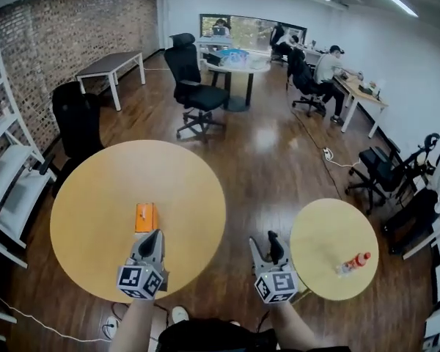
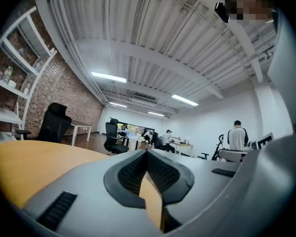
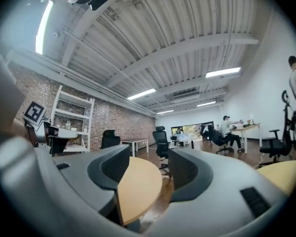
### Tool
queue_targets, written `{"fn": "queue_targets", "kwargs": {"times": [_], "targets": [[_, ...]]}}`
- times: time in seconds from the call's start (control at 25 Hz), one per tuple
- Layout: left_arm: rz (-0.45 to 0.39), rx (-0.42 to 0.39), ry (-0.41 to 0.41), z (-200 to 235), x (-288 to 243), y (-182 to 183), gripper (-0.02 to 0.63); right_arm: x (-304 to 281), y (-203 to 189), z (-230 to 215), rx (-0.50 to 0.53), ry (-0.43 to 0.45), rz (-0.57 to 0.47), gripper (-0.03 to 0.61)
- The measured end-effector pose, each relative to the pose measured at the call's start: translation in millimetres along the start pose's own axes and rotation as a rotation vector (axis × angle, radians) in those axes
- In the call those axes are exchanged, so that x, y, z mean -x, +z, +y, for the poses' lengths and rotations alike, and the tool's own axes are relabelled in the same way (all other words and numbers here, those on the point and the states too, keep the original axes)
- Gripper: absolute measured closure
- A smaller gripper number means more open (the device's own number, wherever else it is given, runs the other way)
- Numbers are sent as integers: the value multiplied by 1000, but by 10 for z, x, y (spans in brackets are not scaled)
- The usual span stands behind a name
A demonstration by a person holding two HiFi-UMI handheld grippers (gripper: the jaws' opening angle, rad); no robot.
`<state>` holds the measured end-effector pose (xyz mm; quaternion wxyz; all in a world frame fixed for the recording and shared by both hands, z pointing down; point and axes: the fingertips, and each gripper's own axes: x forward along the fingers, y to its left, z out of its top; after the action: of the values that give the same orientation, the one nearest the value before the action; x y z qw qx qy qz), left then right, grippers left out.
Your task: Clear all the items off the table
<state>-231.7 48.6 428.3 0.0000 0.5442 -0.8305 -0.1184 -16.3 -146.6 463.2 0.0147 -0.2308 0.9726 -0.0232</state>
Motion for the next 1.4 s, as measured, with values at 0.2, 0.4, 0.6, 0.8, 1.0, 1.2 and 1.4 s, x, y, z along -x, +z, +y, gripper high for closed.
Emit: {"fn": "queue_targets", "kwargs": {"times": [0.2,0.4,0.6,0.8,1.0,1.2,1.4], "targets": [[-23,13,159,1020,505,183,621,-689,-191,1027,6,149,55,328],[-20,16,259,1672,861,223,621,-1267,-494,1740,-44,223,167,327],[8,-11,303,2106,1161,219,621,-1679,-913,2166,-205,229,319,305],[53,4,361,2469,1426,113,621,-1982,-1290,2568,-201,240,456,304],[101,-8,377,2616,1461,5,621,-2206,-1723,2834,-154,212,584,191],[129,30,394,2703,1456,-75,621,-2570,-2164,2963,-153,160,738,89],[162,65,435,2734,1574,-206,621,-2870,-2549,3044,-158,122,888,60]]}}
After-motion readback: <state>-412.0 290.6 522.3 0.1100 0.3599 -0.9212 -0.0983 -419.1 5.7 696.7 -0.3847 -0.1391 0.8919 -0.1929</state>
